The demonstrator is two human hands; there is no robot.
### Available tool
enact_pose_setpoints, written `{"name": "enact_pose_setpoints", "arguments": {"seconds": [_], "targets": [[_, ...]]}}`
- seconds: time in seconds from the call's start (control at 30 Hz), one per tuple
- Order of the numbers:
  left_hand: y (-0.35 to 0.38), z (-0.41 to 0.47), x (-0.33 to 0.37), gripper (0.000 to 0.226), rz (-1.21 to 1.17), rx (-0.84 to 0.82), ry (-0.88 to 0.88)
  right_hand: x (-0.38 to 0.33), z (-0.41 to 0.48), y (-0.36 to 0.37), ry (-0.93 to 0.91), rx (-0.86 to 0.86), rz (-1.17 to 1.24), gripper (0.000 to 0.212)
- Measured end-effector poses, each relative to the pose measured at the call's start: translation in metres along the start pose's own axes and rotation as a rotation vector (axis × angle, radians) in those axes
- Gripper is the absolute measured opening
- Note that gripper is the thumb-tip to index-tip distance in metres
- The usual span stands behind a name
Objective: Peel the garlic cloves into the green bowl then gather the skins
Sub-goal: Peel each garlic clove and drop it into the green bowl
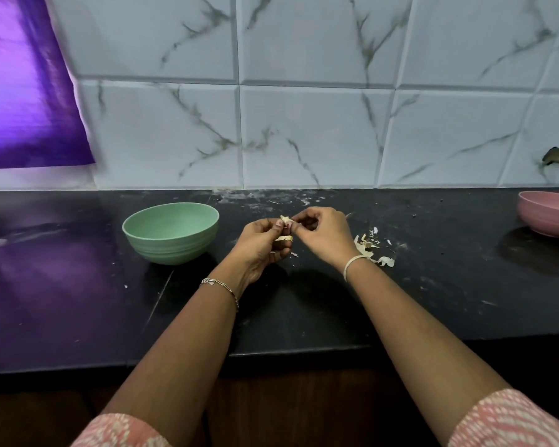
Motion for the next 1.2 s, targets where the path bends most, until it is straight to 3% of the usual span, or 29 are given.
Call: {"name": "enact_pose_setpoints", "arguments": {"seconds": [0.2, 0.37, 0.57, 0.9, 1.2], "targets": [[-0.001, -0.001, -0.001, 0.008, 0.017, -0.002, 0.005, -0.004, -0.008, 0.004, -0.135, -0.017, 0.053, 0.04], [-0.003, 0.0, 0.001, 0.007, -0.026, 0.04, 0.013, -0.001, -0.006, 0.006, -0.068, -0.021, 0.156, 0.021], [-0.003, -0.002, 0.0, 0.011, -0.004, 0.006, 0.008, 0.001, -0.005, 0.004, -0.029, 0.044, 0.159, 0.016], [-0.005, -0.001, 0.0, 0.016, -0.039, -0.016, 0.011, -0.006, -0.008, 0.004, -0.16, 0.1, -0.101, 0.003], [-0.011, 0.004, -0.004, 0.012, -0.029, 0.043, 0.054, -0.013, -0.009, 0.009, -0.144, 0.006, -0.173, 0.006]]}}
Point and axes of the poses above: each hand's wrist, its own z-axis towards the middle knuckle, its own y-axis out of the palm, x = y × z, the point moved 2 cm from there along z, towards the middle knuckle, and after that the axes turned 2 degrees about x, right-handed, at the moved point
